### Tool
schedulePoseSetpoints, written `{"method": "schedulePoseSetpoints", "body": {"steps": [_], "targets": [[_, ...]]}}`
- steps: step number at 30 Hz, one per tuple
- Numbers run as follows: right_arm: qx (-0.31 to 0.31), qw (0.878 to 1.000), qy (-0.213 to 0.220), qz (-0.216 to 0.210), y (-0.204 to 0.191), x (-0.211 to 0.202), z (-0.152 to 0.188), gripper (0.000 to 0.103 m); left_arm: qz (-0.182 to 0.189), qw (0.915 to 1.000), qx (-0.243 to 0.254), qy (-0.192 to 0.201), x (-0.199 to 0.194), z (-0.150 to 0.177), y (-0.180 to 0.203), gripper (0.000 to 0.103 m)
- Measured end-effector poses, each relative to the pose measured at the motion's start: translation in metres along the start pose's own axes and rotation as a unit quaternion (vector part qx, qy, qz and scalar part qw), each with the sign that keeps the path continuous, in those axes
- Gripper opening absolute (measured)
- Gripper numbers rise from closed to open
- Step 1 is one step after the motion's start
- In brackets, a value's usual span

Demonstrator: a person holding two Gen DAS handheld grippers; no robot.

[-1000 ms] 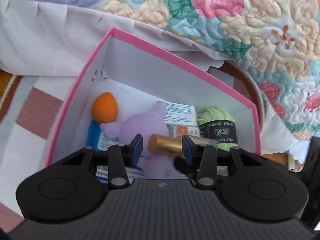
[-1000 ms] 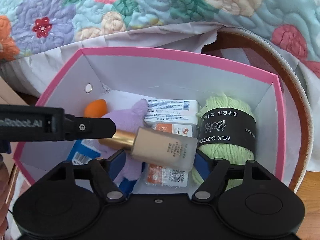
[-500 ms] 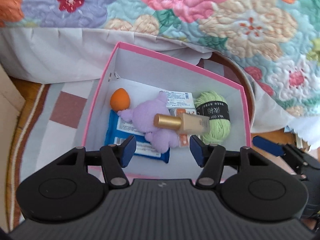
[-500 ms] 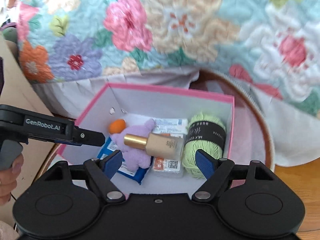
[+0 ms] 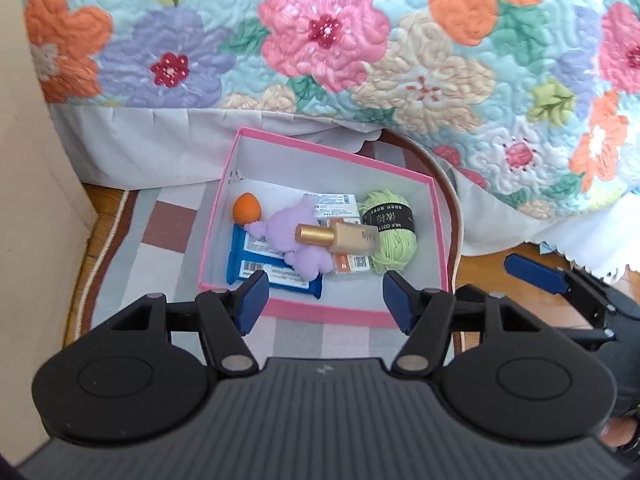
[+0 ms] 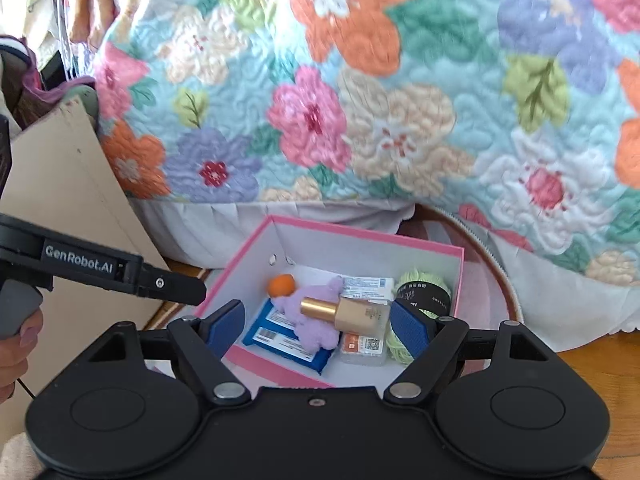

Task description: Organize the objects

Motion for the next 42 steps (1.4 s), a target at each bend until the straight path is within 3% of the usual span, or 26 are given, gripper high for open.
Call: {"method": "schedulePoseSetpoints", "body": {"steps": [9, 18, 30, 42], "targets": [[0.005, 1.0, -0.01, 0.0, -0.014, -0.049, 0.011, 0.084, -0.018, 0.9991, 0.037, 0.0, -0.056, 0.026, 0.01, 0.067], [0.015, 1.0, -0.021, 0.011, -0.02, -0.083, 0.037, 0.085, -0.031, 0.9972, 0.067, -0.003, -0.085, 0.06, 0.017, 0.073], [0.049, 0.997, -0.054, 0.027, -0.018, -0.091, 0.083, 0.088, -0.057, 0.9952, 0.073, -0.031, -0.079, 0.096, 0.008, 0.075], [0.06, 0.996, -0.059, 0.04, -0.023, -0.096, 0.104, 0.089, -0.062, 0.9935, 0.084, -0.044, -0.076, 0.114, 0.011, 0.075]]}}
Point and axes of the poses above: each gripper's, at about its wrist camera, not at the fingertips, and x roughly the way its jaws point, y to its right, z to its underside, the point moved 4 cm from there along x, roughly the way its jaws point, and after that the axes turned 3 degrees about -y, right-handed, at the moved point
